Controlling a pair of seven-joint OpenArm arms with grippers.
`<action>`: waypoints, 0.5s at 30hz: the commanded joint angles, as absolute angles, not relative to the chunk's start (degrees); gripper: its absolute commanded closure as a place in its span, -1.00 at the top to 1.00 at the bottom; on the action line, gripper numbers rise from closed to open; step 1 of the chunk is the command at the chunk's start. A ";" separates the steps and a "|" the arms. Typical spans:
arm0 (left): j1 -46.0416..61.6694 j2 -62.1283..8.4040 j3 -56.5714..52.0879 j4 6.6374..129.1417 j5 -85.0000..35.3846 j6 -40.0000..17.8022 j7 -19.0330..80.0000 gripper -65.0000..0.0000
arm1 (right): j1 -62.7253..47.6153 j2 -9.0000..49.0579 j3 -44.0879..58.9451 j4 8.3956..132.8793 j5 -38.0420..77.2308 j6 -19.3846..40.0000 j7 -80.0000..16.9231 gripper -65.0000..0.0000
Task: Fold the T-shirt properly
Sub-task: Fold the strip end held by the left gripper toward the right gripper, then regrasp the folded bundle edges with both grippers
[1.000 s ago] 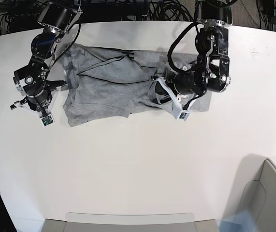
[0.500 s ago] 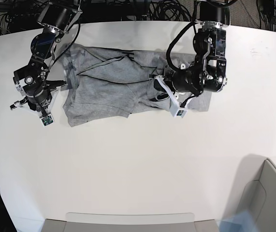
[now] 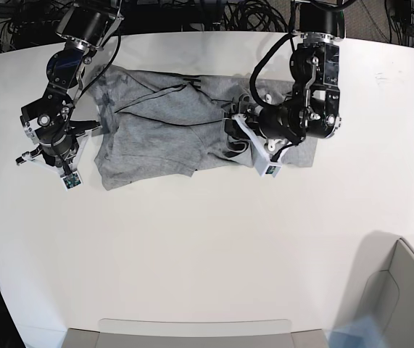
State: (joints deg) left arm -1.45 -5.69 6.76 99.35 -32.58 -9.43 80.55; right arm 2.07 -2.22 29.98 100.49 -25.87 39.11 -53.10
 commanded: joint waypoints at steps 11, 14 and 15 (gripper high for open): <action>-2.33 -5.93 4.53 113.80 -45.93 -9.27 80.00 -0.22 | 4.00 -1.80 30.20 101.76 -25.80 40.00 -52.62 -0.78; -2.42 -5.93 2.42 113.45 -46.81 -9.27 80.00 -0.22 | 4.18 -2.24 32.48 101.93 -24.40 40.00 -52.62 -0.30; -2.42 -5.93 1.98 113.45 -46.81 -9.27 80.00 -0.22 | 4.18 -2.24 34.15 101.93 -22.20 40.00 -52.62 -0.16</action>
State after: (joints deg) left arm -1.43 -6.02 2.07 112.38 -45.21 -9.58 80.95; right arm 3.20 -2.81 33.95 100.71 -22.39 39.11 -53.25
